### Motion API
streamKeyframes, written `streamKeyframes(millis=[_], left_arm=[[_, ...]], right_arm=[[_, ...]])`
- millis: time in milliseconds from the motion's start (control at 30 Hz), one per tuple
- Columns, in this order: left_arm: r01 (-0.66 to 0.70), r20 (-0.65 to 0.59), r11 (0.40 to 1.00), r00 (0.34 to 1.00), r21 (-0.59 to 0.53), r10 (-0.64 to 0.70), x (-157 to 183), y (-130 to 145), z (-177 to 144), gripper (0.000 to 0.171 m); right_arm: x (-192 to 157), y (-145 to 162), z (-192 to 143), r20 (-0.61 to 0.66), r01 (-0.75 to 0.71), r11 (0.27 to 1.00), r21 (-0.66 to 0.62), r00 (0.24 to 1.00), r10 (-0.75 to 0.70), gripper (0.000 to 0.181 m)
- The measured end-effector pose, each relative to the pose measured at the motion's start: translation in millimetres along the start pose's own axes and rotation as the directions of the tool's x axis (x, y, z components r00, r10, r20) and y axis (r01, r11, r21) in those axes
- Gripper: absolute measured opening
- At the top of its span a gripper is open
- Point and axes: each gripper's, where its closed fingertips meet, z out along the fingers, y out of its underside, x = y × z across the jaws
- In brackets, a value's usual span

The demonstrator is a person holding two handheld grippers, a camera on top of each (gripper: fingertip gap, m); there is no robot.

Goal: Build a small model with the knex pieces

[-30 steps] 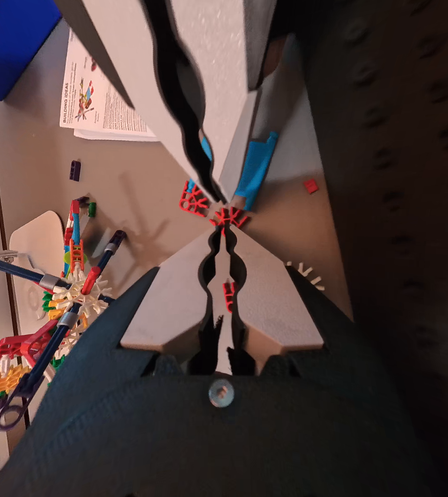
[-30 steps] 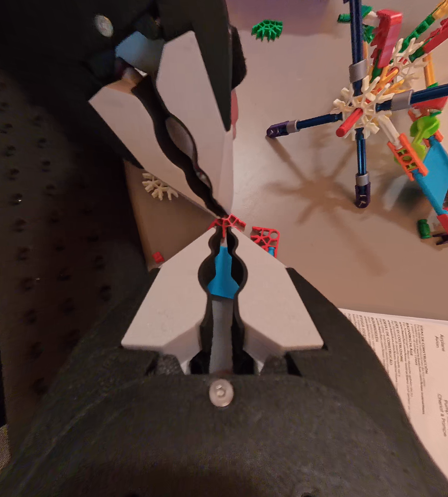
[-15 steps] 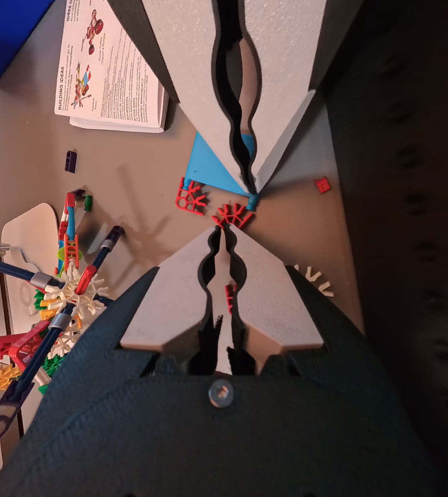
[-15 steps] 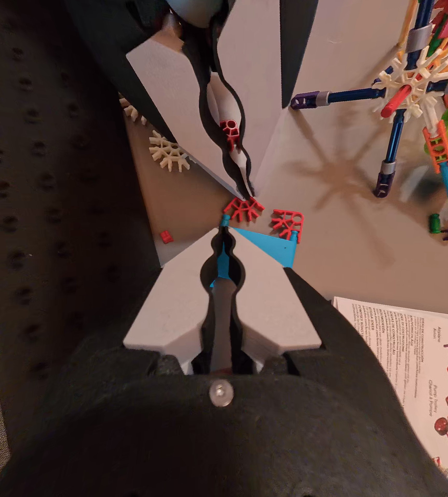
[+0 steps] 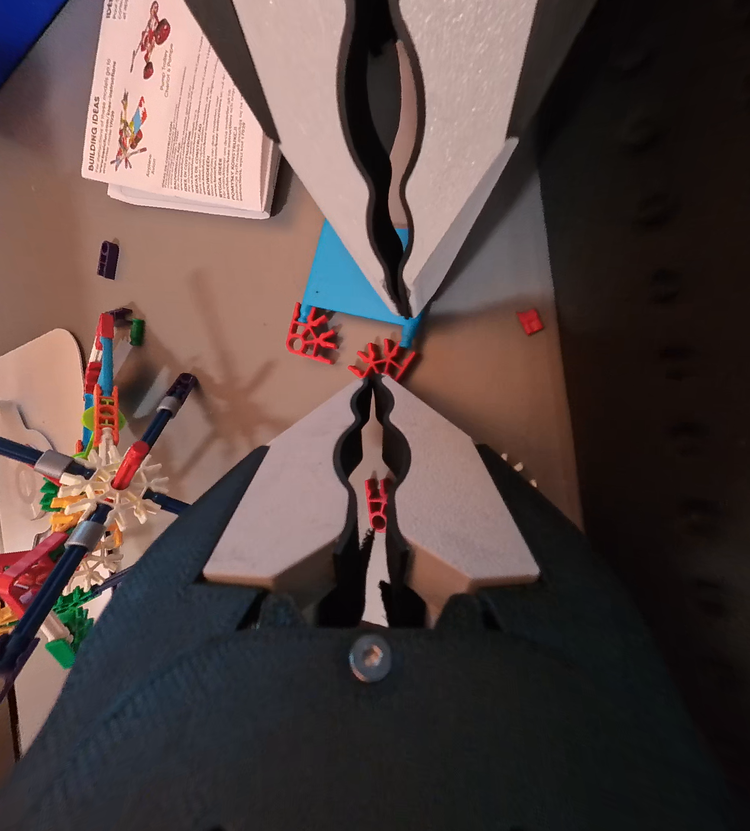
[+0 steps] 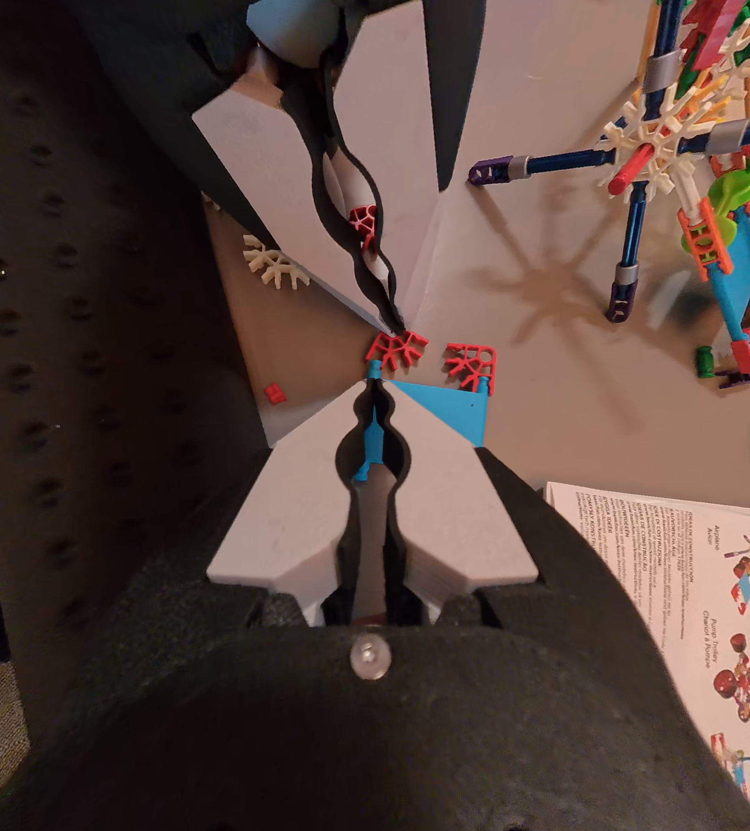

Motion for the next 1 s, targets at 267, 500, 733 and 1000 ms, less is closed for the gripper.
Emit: streamKeyframes(millis=[267,500,733,1000], left_arm=[[0.010,0.007,1.000,1.000,-0.008,-0.010,1.3,-1.7,0.4,0.000],[0.021,0.008,1.000,1.000,-0.012,-0.021,3.9,-3.8,0.3,0.000],[0.026,0.007,1.000,1.000,-0.010,-0.026,1.8,-1.5,-3.5,0.010],[0.033,-0.016,0.999,0.999,-0.005,-0.033,4.7,-2.8,-4.0,0.010]], right_arm=[[-1.1,-3.1,1.7,-0.003,-0.007,1.000,0.005,1.000,0.007,0.000],[-1.7,0.9,3.5,-0.002,-0.004,1.000,-0.004,1.000,0.004,0.000],[6.4,14.5,-15.1,-0.023,-0.042,0.999,-0.034,0.999,0.042,0.033],[25.1,23.9,-4.4,-0.069,-0.061,0.994,-0.089,0.996,0.055,0.084]])
